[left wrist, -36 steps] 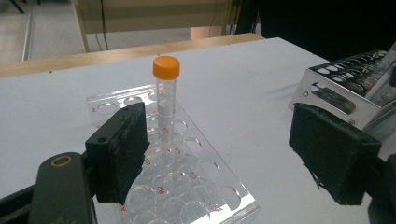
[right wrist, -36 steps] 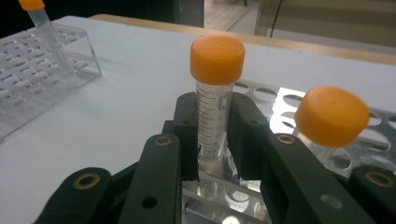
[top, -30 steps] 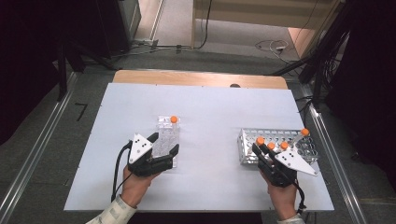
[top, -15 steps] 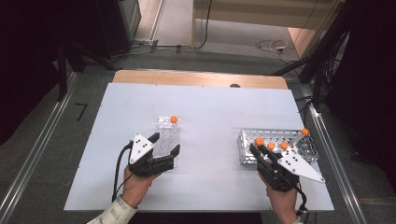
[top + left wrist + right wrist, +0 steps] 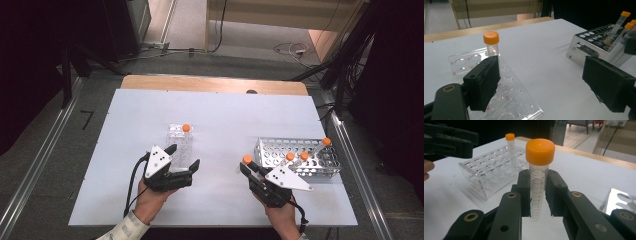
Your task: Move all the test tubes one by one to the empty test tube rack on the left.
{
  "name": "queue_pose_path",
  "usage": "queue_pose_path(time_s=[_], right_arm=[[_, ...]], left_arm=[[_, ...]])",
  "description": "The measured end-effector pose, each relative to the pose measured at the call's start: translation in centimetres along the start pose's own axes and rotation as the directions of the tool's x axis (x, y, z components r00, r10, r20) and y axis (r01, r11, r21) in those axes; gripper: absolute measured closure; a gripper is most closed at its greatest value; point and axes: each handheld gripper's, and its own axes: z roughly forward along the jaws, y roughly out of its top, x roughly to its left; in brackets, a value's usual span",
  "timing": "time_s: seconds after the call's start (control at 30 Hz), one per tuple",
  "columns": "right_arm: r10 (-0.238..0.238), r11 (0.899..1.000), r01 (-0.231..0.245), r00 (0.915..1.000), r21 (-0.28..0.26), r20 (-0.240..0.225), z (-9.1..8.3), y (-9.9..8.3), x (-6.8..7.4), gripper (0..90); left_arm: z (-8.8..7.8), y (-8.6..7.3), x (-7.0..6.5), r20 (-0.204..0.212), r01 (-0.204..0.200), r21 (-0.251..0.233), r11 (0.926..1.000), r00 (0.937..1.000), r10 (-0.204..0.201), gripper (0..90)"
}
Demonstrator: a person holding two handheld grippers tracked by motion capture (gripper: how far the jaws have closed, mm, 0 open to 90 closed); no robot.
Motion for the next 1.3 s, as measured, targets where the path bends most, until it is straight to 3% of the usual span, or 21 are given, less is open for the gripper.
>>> queue_pose_path(time_s=[0.2, 0.4, 0.6, 0.8, 0.93, 1.3], right_arm=[[-0.021, 0.999, 0.022, 0.9989, 0.033, -0.042, 1.6, -0.1, 1.3, 72.8], [-0.041, 0.997, 0.046, 0.9956, 0.058, -0.084, 3.3, -0.2, 2.7, 72.8], [-0.050, 0.995, 0.060, 0.9908, 0.075, -0.125, 4.4, -0.1, 4.0, 72.8], [-0.051, 0.995, 0.063, 0.9885, 0.083, -0.142, 4.7, -0.1, 4.5, 72.8], [-0.054, 0.994, 0.067, 0.9865, 0.082, -0.155, 4.7, -0.1, 4.8, 72.8], [-0.051, 0.995, 0.064, 0.9856, 0.079, -0.161, 4.6, 0.0, 4.9, 72.8]], left_arm=[[0.1, 0.2, -1.1, 0.059, -0.010, -0.009, 0.9999, 0.9982, 0.011, 17.3], [0.3, 0.4, -2.3, 0.124, -0.021, -0.018, 0.9996, 0.9920, 0.023, 22.6], [0.5, 0.3, -3.3, 0.196, -0.041, -0.037, 0.9985, 0.9794, 0.047, 43.7], [1.0, 0.1, -4.0, 0.211, -0.069, -0.024, 0.9973, 0.9747, 0.072, 49.7], [1.1, 0.1, -4.2, 0.211, -0.076, -0.026, 0.9968, 0.9743, 0.080, 59.4], [1.3, 0.0, -4.3, 0.209, -0.089, -0.017, 0.9959, 0.9737, 0.091, 66.8]])
